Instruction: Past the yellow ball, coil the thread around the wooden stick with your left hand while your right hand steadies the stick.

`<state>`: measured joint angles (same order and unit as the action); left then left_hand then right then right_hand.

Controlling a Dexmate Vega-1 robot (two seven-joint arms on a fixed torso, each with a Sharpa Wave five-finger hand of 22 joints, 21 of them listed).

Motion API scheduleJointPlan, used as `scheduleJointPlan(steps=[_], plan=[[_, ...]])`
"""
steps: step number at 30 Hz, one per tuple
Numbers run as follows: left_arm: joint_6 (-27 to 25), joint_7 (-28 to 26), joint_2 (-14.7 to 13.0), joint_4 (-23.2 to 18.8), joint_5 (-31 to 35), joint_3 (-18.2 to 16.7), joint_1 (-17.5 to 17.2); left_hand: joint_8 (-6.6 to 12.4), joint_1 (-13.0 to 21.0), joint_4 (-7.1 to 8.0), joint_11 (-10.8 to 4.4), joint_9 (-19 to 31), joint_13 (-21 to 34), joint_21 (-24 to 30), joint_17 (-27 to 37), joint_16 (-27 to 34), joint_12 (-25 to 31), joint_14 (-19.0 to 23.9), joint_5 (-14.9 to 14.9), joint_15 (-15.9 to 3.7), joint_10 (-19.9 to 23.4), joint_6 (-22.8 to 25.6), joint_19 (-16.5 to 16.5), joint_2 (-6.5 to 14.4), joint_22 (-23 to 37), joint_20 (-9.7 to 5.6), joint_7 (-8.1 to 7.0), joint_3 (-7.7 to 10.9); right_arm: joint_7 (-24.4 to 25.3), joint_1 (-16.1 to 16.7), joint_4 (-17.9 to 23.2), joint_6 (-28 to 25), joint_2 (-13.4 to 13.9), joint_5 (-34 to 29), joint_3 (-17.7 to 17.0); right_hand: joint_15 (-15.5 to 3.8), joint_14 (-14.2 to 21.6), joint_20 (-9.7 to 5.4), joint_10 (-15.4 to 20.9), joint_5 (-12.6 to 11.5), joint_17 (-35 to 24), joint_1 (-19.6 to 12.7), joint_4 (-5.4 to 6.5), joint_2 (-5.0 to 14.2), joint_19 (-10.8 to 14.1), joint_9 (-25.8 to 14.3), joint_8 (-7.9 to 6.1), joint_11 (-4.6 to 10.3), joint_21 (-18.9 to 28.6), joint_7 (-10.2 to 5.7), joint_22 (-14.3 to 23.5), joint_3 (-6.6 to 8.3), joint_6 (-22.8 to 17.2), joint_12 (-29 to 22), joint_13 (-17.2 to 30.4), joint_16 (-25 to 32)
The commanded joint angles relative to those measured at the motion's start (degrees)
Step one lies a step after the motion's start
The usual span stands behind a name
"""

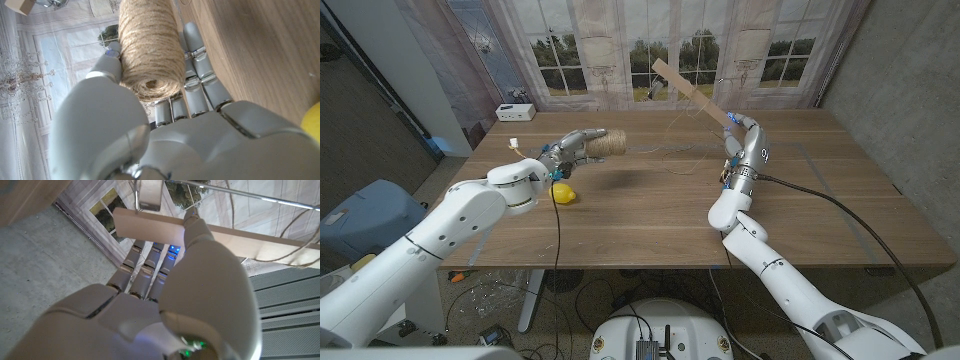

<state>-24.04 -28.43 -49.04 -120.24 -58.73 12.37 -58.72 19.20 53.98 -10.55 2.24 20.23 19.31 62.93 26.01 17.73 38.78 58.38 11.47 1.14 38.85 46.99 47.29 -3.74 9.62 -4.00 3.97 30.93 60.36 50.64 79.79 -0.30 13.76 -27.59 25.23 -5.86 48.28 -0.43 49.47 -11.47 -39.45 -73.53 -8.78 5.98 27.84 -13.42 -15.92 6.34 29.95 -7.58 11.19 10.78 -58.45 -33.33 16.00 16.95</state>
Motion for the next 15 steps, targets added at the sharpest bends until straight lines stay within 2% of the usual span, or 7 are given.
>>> scheduleJointPlan(steps=[1, 15], plan=[[-5.49, -7.80, -2.79, -3.57, 9.67, 2.23, 1.24, 0.03, 10.68, 0.96, -8.34, 0.29, 10.17, -0.12, 0.13, -0.46, 0.14, 10.87, 0.19, -14.03, 8.59, 3.32, 1.12, 11.23, 0.18, -4.75, -1.81, 7.01, -4.90, 1.11, 7.42, -9.45, 8.60, 1.50, 5.37, -7.49, -0.45, -0.31, 4.66, -0.19, -0.19, -1.44, 0.62, 2.81, 0.09, -0.28, -0.28, 0.43, 0.54, 1.37, 0.20, 0.75, -2.00, -8.33, 6.18, -0.11], [-13.33, -10.14, -4.20, -6.10, 18.30, 4.18, 2.66, -0.07, 10.63, 1.00, -8.22, 0.34, 10.35, -0.22, 0.37, -0.65, 0.10, 10.70, 0.14, -13.94, 8.62, 3.34, 0.85, 11.39, 0.19, -4.51, -1.85, 6.92, -11.36, 1.03, 13.85, -19.51, 13.40, 1.46, 8.80, -7.48, -1.44, -0.22, 4.55, -0.08, -0.27, -1.25, 0.78, 2.84, -0.40, -0.35, -0.23, 0.40, 0.65, 0.89, 0.18, 0.60, -1.84, -8.23, 6.13, -0.69]])
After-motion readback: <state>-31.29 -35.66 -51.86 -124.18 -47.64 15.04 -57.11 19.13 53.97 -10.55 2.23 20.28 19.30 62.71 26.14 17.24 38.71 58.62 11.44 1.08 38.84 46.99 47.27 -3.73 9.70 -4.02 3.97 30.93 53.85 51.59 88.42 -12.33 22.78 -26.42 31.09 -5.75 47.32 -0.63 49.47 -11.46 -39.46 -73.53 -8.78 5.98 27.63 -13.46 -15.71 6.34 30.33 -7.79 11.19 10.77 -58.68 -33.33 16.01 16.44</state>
